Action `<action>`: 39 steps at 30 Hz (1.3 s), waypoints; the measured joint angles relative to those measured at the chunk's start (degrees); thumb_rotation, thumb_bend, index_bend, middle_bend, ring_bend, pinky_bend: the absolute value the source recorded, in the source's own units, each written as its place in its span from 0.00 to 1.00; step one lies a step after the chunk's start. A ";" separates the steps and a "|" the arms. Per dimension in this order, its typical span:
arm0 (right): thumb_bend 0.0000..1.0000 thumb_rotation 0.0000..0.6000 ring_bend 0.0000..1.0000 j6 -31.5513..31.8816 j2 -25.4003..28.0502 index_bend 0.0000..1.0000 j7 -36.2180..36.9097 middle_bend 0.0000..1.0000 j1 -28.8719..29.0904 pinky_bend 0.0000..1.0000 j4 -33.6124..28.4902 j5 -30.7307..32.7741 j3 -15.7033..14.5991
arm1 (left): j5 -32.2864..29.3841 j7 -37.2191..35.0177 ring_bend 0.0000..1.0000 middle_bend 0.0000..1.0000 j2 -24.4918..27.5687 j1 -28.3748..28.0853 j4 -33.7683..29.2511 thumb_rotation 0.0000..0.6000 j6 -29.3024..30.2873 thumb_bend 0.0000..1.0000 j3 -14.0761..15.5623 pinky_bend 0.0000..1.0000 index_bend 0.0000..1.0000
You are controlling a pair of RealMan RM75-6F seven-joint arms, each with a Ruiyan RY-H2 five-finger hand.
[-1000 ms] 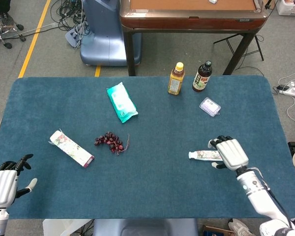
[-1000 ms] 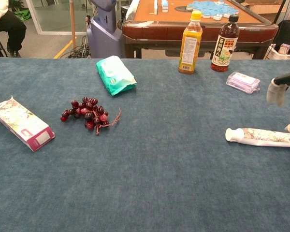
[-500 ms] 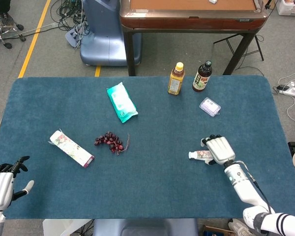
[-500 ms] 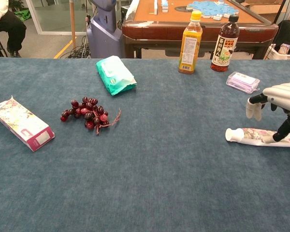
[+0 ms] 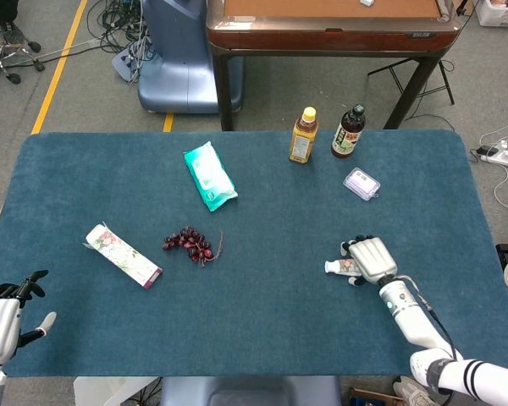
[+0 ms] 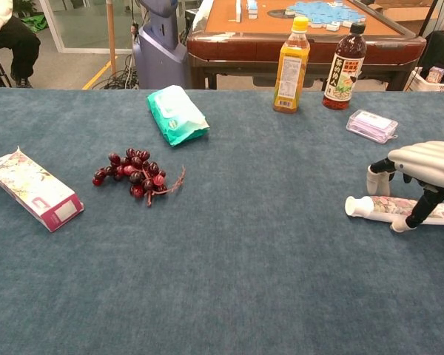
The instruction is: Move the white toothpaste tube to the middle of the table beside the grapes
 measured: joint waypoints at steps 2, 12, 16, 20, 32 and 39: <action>0.21 1.00 0.28 -0.29 -0.08 0.39 -0.01 0.44 0.20 0.34 0.16 0.16 -0.13 | -0.04 -0.10 0.43 0.45 -0.03 0.04 0.09 1.00 0.01 0.20 -0.05 0.26 0.21; 0.31 1.00 0.29 -1.12 -0.07 0.41 -0.02 0.45 1.04 0.34 0.57 1.27 -0.58 | -0.37 -0.53 0.43 0.45 -0.11 0.45 0.38 1.00 0.20 0.20 -0.20 0.26 0.21; 0.36 1.00 0.30 -1.03 -0.01 0.44 -0.14 0.47 1.17 0.34 0.23 1.25 -0.88 | -0.32 -0.57 0.43 0.45 -0.13 0.53 0.40 1.00 0.24 0.20 -0.24 0.26 0.21; 0.43 1.00 0.32 -0.92 0.02 0.47 -0.27 0.49 1.20 0.34 -0.05 1.23 -1.31 | -0.26 -0.69 0.43 0.45 -0.16 0.56 0.42 1.00 0.17 0.20 -0.25 0.26 0.21; 0.75 1.00 0.45 -1.63 0.69 0.61 -2.01 0.60 2.47 0.39 -1.54 1.46 -1.78 | 0.10 -1.11 0.43 0.45 -0.14 0.30 0.37 1.00 -0.29 0.20 -0.40 0.26 0.21; 0.88 1.00 0.51 -4.78 1.87 0.67 -3.80 0.64 4.81 0.44 -3.39 3.41 -1.41 | 1.17 -1.22 0.43 0.45 0.71 -1.06 0.12 1.00 -1.80 0.20 -0.67 0.26 0.21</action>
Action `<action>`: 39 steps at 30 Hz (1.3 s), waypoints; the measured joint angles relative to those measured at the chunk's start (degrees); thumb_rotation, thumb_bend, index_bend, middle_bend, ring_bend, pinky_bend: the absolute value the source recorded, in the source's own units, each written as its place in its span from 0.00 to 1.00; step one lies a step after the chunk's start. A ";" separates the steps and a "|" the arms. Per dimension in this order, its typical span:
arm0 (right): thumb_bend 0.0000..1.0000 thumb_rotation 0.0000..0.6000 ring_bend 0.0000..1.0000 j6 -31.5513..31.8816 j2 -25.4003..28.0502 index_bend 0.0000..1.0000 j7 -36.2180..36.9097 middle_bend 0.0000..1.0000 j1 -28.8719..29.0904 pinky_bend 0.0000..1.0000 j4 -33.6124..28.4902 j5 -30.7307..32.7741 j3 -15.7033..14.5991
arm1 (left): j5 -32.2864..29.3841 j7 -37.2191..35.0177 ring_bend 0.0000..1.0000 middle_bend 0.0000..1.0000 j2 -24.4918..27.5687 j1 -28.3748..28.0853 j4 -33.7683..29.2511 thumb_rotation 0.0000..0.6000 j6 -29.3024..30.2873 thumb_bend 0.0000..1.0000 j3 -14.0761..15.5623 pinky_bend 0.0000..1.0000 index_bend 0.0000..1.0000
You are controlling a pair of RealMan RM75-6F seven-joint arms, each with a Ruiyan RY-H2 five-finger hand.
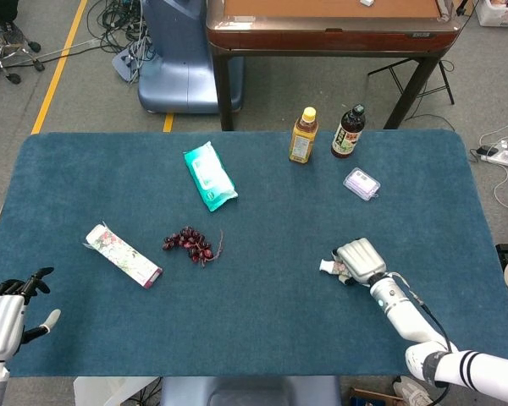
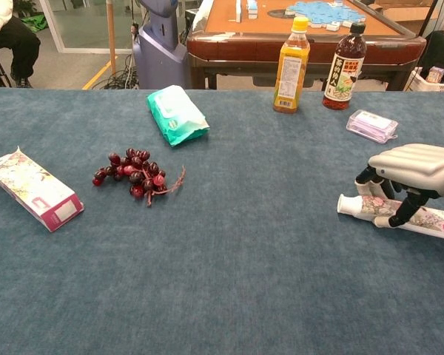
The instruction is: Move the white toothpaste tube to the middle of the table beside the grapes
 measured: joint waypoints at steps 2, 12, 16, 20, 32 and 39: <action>0.89 1.00 0.53 -1.43 0.72 0.68 -0.69 0.65 1.14 0.45 -1.03 1.00 0.25 | 0.34 0.03 0.43 0.45 0.49 -0.65 -0.34 1.00 -0.78 0.20 -0.12 0.26 0.21; 0.94 1.00 0.57 -8.55 6.02 0.71 -2.67 0.67 8.01 0.47 -7.22 7.65 2.00 | 2.11 0.70 0.43 0.45 3.82 -5.16 -2.55 1.00 -5.20 0.20 -1.68 0.26 0.21; 0.96 1.00 0.58 -10.41 8.70 0.72 -2.66 0.67 10.84 0.47 -9.99 8.66 2.83 | 2.51 0.52 0.44 0.45 4.82 -7.50 -2.81 1.00 -8.07 0.20 -2.33 0.26 0.21; 0.96 1.00 0.59 -12.81 11.60 0.73 -2.54 0.68 13.98 0.47 -12.95 9.23 3.42 | 3.06 0.25 0.45 0.46 5.77 -11.03 -2.84 1.00 -12.36 0.20 -3.08 0.26 0.21; 0.97 1.00 0.60 -20.42 15.40 0.74 0.93 0.68 23.27 0.47 -17.73 6.68 5.02 | 6.14 -0.78 0.46 0.49 6.90 -22.96 -3.45 1.00 -27.27 0.20 -3.70 0.26 0.13; 0.98 1.00 0.61 -21.79 13.35 0.74 3.26 0.68 26.68 0.47 -16.32 4.29 4.97 | 7.23 0.88 0.47 0.50 6.08 -28.49 -4.87 1.00 -33.31 0.20 -3.88 0.26 0.12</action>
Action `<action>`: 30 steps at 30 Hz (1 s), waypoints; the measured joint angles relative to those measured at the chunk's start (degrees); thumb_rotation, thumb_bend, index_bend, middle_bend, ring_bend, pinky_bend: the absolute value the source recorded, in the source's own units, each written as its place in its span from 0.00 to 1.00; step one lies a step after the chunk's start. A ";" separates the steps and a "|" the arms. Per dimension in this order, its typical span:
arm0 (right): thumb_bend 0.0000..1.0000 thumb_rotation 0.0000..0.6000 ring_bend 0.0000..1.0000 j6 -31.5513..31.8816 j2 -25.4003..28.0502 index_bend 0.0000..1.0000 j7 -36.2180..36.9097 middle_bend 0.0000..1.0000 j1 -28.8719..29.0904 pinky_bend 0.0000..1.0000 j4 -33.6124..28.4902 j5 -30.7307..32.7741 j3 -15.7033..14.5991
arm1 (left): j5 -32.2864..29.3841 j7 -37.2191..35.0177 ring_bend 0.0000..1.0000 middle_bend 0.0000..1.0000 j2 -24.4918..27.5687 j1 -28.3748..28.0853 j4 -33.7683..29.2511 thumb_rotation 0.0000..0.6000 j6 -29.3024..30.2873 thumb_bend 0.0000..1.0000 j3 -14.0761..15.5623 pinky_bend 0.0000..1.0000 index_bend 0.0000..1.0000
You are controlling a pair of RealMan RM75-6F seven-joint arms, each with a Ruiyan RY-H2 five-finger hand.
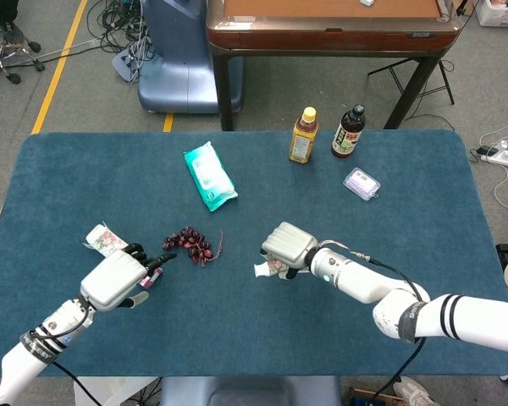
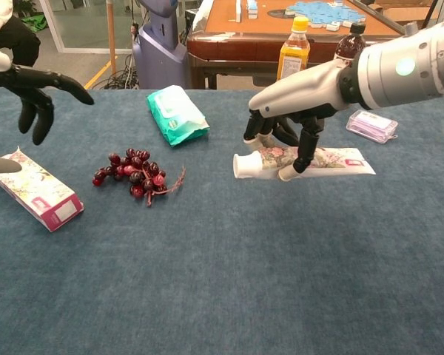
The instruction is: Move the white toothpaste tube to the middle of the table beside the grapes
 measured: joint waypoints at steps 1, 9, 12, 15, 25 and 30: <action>0.98 1.00 0.61 -0.14 -0.29 0.74 0.40 0.68 0.39 0.47 0.33 -0.14 -0.04 | 0.08 0.62 0.47 0.50 -0.20 -0.55 -0.16 1.00 -0.66 0.20 0.02 0.26 0.11; 0.98 1.00 0.61 -0.64 -2.57 0.74 2.64 0.68 3.67 0.47 2.63 0.27 -0.74 | -1.91 7.55 0.47 0.50 -2.39 -4.33 -1.75 1.00 -5.36 0.20 -0.17 0.26 0.06; 0.98 1.00 0.61 -0.58 -3.19 0.74 2.89 0.68 4.84 0.47 2.95 0.77 -1.16 | -3.65 10.92 0.47 0.51 -3.48 -5.70 -2.14 1.00 -6.99 0.20 -0.39 0.26 0.06; 0.98 1.00 0.61 -0.48 -3.70 0.74 2.91 0.68 6.09 0.47 3.06 1.39 -1.67 | -5.05 14.41 0.47 0.51 -4.58 -6.97 -2.30 1.00 -8.22 0.20 -0.55 0.26 0.06; 0.98 1.00 0.62 0.10 -6.06 0.75 2.60 0.68 9.85 0.47 4.02 4.53 -3.90 | -10.16 24.05 0.47 0.51 -8.01 -11.01 -2.49 1.00 -10.74 0.20 -0.80 0.26 0.06; 0.99 1.00 0.62 0.38 -6.90 0.75 2.51 0.68 11.56 0.47 4.99 6.41 -4.88 | -11.57 26.05 0.46 0.51 -8.70 -12.55 -3.08 1.00 -11.55 0.20 -0.46 0.26 0.06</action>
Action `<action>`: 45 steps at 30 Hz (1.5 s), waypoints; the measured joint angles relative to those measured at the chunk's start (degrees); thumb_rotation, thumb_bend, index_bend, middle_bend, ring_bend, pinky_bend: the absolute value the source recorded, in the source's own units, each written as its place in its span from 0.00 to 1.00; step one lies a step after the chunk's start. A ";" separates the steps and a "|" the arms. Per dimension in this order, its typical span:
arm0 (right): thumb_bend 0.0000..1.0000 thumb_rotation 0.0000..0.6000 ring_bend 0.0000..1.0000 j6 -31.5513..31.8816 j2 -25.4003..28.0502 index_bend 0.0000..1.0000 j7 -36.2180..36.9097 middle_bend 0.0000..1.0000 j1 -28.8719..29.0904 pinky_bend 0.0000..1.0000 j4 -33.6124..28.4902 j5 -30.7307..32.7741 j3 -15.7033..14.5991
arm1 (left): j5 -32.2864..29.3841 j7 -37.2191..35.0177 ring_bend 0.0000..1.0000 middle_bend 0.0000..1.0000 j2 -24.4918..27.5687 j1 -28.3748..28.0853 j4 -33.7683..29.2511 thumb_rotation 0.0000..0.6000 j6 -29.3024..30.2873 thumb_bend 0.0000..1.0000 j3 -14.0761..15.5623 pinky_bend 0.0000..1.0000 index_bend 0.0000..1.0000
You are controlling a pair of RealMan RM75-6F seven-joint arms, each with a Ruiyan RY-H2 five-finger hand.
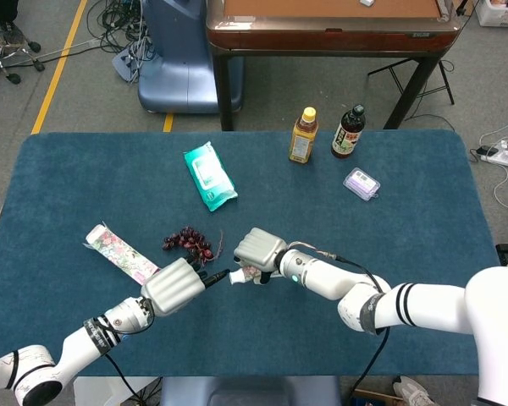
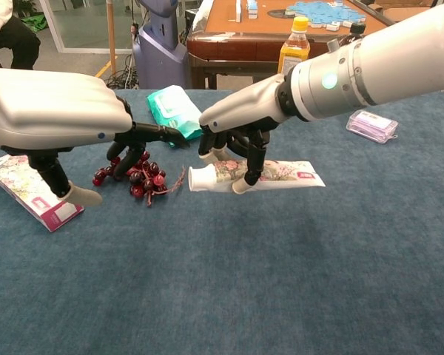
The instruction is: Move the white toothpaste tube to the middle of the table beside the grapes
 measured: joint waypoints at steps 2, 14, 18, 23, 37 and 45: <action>0.99 1.00 0.62 0.19 -0.28 0.75 -0.05 0.68 0.65 0.47 0.34 0.62 -0.55 | -0.33 0.77 0.46 0.51 -0.35 -0.49 -0.10 1.00 -0.28 0.20 0.38 0.26 0.06; 0.98 1.00 0.63 1.30 -1.29 0.76 0.31 0.68 2.32 0.47 0.27 1.68 -2.79 | -3.36 3.58 0.46 0.51 -3.09 -3.18 1.65 1.00 -1.27 0.20 2.23 0.26 0.06; 0.99 1.00 0.63 1.67 -1.52 0.76 0.71 0.69 2.43 0.47 0.39 1.64 -3.19 | -4.01 3.65 0.46 0.51 -3.55 -3.85 2.31 1.00 -1.52 0.20 2.77 0.26 0.06; 0.99 1.00 0.64 2.05 -1.51 0.76 1.30 0.69 2.40 0.47 0.43 1.12 -3.47 | -4.96 3.92 0.46 0.51 -4.15 -4.61 2.87 1.00 -1.77 0.20 3.52 0.26 0.06; 0.99 1.00 0.64 2.29 -1.22 0.78 2.77 0.70 2.29 0.47 0.08 0.00 -3.90 | -7.15 4.52 0.46 0.51 -4.44 -6.04 3.33 1.00 -1.34 0.20 5.05 0.26 0.06; 1.00 1.00 0.65 2.46 -1.22 0.81 3.32 0.71 2.12 0.47 -0.01 -0.98 -3.91 | -8.24 4.73 0.46 0.51 -4.71 -6.68 4.04 1.00 -1.41 0.20 6.05 0.26 0.06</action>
